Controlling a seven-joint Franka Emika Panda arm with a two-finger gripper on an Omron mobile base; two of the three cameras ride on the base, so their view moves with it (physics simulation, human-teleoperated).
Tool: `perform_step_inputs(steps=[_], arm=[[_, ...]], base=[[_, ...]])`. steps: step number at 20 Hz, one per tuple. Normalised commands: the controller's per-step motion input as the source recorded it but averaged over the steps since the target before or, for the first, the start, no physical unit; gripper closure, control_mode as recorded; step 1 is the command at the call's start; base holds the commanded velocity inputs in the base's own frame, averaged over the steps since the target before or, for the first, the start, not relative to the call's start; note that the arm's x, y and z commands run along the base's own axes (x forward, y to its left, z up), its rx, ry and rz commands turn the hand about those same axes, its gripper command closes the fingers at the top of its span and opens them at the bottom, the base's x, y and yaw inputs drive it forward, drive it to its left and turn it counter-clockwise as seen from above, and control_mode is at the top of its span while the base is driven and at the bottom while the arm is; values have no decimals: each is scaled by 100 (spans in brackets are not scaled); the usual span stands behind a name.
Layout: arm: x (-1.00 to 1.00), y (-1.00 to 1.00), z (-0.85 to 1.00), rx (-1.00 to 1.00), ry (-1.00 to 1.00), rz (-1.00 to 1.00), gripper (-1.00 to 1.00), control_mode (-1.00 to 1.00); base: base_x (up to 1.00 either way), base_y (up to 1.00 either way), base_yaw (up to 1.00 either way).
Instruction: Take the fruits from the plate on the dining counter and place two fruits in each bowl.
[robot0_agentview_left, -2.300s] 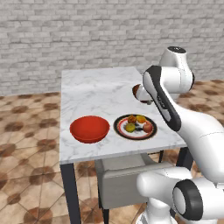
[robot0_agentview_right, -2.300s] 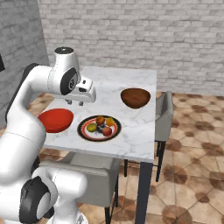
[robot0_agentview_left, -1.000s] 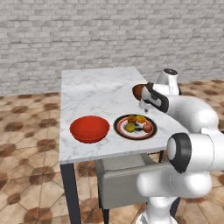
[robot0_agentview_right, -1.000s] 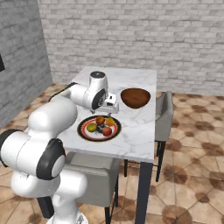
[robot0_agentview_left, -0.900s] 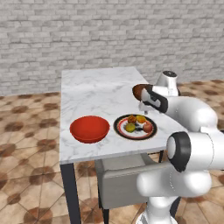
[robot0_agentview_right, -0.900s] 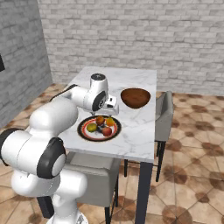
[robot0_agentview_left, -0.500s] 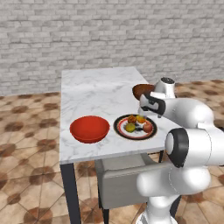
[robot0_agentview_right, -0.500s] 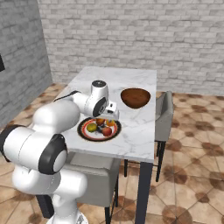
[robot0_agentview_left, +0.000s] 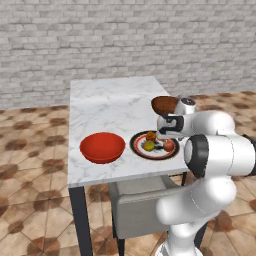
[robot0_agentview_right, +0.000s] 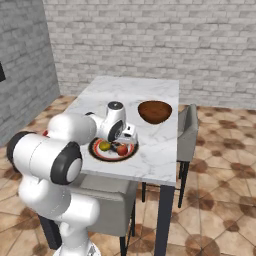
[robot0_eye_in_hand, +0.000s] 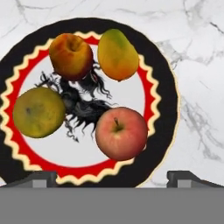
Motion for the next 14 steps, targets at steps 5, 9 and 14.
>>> perform_step_inputs(steps=[5,9,14], arm=[[3,-4,-27,0,2,-3,-100,-100],[15,0,-18,0,2,-1,-100,-100],[18,0,-11,0,0,0,-100,-100]], base=[[0,0,0],[0,0,0],[0,0,0]])
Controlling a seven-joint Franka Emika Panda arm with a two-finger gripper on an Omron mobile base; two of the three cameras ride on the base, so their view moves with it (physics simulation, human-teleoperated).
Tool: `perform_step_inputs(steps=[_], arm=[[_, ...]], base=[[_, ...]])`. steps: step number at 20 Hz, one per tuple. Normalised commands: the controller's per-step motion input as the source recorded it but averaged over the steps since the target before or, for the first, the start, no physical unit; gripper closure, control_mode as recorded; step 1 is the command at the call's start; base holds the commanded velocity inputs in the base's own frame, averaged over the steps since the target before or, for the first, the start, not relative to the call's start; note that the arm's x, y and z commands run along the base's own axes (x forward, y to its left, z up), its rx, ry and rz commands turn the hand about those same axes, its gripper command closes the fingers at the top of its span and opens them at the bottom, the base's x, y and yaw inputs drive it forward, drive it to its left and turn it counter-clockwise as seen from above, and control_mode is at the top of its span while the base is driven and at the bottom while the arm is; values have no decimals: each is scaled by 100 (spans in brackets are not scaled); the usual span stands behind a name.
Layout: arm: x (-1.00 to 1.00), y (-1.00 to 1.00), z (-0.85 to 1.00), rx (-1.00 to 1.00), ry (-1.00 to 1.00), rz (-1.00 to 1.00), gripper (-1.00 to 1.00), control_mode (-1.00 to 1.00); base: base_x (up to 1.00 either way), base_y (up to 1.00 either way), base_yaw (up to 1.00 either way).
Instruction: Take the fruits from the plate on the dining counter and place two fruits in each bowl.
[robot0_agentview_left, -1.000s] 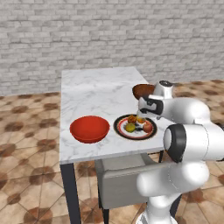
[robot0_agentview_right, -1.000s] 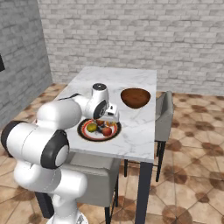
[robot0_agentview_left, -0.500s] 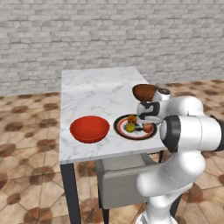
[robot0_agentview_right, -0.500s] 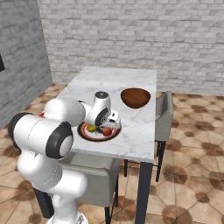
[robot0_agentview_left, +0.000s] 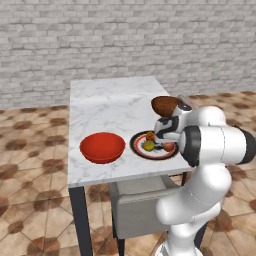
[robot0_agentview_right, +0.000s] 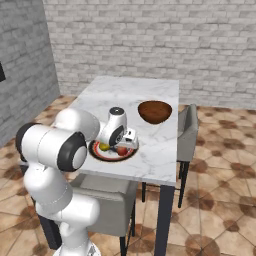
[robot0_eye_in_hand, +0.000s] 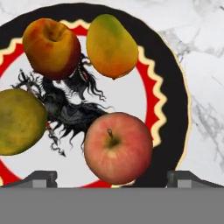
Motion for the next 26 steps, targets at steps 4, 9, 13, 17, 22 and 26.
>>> perform_step_inputs(steps=[4,9,13,17,22,26], arm=[[5,-7,-21,0,2,0,-100,-100],[0,-4,-29,0,0,0,-100,-100],[5,0,-15,0,0,0,-100,-100],[16,0,-8,0,0,0,100,-100],[5,0,-1,0,0,0,100,-100],[0,0,0,0,1,0,100,-100]], base=[[0,0,0],[0,0,0],[0,0,0],[0,0,0],[0,0,0],[0,0,0]])
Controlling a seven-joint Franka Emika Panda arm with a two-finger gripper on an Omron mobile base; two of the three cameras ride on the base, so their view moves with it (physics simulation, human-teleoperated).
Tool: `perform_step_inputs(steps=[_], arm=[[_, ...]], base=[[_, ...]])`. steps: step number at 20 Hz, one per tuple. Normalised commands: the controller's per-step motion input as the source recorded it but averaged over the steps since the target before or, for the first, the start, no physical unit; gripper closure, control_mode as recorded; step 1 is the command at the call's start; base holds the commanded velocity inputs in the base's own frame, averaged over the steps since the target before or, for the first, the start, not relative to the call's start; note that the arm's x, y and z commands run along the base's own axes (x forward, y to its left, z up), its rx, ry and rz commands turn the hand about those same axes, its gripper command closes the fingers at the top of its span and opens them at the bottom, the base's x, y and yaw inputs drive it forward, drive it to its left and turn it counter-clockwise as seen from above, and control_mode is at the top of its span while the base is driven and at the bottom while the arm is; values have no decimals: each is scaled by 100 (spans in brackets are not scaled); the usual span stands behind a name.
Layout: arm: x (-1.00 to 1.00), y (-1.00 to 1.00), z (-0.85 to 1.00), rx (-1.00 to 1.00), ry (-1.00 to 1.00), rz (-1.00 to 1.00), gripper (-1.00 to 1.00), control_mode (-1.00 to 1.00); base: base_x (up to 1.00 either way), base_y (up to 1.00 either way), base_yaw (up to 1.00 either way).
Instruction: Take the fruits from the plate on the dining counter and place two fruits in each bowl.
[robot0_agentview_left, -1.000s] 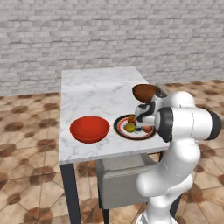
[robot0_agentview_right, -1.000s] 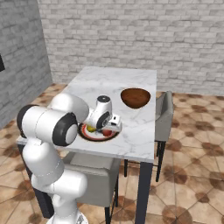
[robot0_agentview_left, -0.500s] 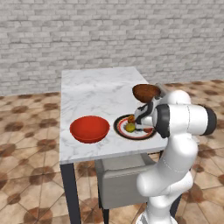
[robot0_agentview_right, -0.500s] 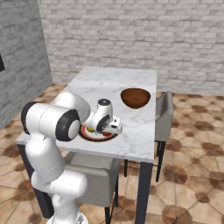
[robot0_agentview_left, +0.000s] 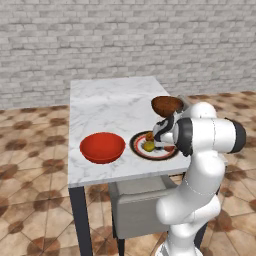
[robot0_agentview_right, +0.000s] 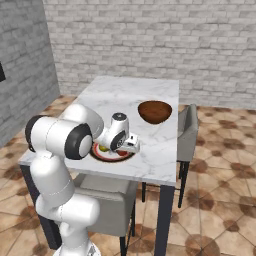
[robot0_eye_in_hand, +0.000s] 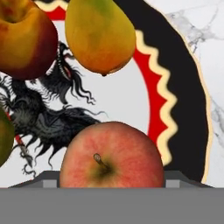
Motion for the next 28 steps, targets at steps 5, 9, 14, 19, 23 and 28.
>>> perform_step_inputs(steps=[5,9,14,19,23,28], arm=[[-27,2,61,0,7,0,100,-100],[-78,33,100,0,3,0,100,-100],[-73,49,100,0,14,0,100,-100],[-41,43,99,4,12,0,100,-100],[12,82,32,0,13,0,100,-100],[61,100,-3,0,11,0,100,-100]], base=[[0,0,0],[0,0,0],[0,0,0],[0,0,0],[0,0,0],[0,0,0]])
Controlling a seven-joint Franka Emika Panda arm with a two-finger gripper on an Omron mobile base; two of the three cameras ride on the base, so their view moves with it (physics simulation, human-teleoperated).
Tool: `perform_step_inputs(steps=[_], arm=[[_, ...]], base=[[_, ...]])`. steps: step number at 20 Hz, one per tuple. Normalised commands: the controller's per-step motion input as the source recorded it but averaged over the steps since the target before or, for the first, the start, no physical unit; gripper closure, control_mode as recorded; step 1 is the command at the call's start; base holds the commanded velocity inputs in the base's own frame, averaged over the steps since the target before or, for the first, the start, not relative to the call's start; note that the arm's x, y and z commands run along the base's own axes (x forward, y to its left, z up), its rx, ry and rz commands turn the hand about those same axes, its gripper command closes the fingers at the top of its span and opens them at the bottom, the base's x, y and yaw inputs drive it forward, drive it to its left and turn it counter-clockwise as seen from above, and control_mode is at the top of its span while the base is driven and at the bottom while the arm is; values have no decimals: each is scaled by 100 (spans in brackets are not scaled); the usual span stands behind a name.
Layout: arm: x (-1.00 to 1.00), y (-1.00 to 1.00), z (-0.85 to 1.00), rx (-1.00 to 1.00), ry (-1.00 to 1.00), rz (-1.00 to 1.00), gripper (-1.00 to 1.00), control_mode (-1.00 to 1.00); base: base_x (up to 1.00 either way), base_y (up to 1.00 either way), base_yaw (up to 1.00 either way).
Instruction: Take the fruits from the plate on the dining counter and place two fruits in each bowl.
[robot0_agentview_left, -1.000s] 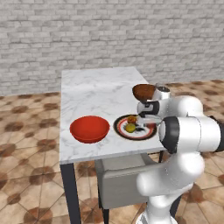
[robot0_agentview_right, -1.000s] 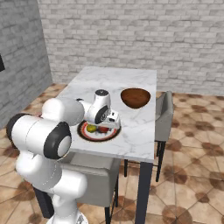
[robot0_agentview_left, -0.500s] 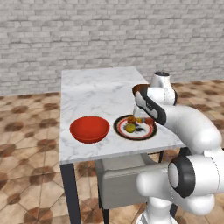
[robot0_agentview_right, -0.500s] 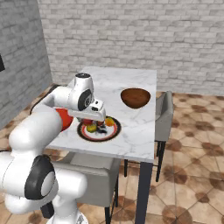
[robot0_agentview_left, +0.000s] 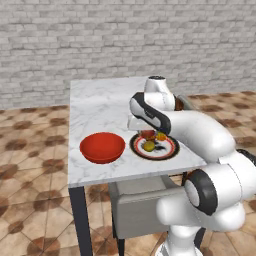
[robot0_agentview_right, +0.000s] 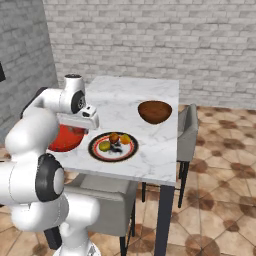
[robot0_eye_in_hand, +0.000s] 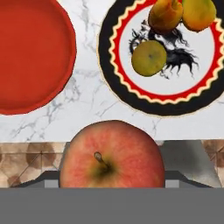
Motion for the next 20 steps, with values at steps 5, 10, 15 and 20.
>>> perform_step_inputs(steps=[5,10,15,20], arm=[[53,100,-18,-3,13,0,100,-100],[28,66,-65,-2,3,0,100,-100],[30,25,-50,0,-6,0,100,-100],[6,13,-46,0,-13,0,100,-100]], base=[[0,0,0],[0,0,0],[0,0,0],[0,0,0]])
